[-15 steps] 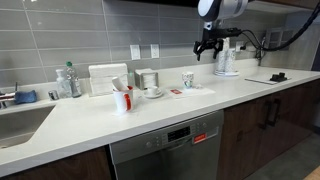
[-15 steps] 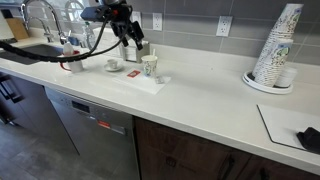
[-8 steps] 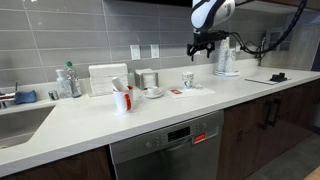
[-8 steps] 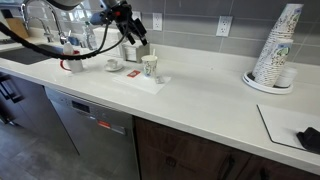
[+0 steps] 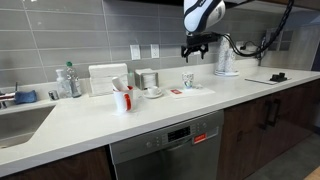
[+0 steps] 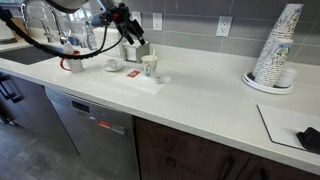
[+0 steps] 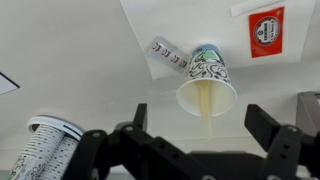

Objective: Remove the spoon from the paper cup and put it on the table

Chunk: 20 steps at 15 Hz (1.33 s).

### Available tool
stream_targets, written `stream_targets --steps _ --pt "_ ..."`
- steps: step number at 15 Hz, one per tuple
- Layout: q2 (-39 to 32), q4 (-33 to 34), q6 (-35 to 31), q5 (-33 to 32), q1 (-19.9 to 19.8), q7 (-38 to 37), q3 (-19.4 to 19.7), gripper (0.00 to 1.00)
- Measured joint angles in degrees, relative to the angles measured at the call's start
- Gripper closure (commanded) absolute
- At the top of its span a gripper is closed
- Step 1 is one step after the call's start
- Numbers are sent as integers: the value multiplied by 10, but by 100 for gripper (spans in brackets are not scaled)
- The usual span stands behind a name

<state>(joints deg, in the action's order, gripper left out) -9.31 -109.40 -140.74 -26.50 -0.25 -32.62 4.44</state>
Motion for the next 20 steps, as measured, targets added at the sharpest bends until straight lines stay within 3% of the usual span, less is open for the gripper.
stream_targets --steps 6,10,20 --pt "-1 1 2 0 1 -5 1 0" --pt "-25 35 23 -10 11 -50 6 0" --pt "-156 163 44 -128 61 -209 46 0"
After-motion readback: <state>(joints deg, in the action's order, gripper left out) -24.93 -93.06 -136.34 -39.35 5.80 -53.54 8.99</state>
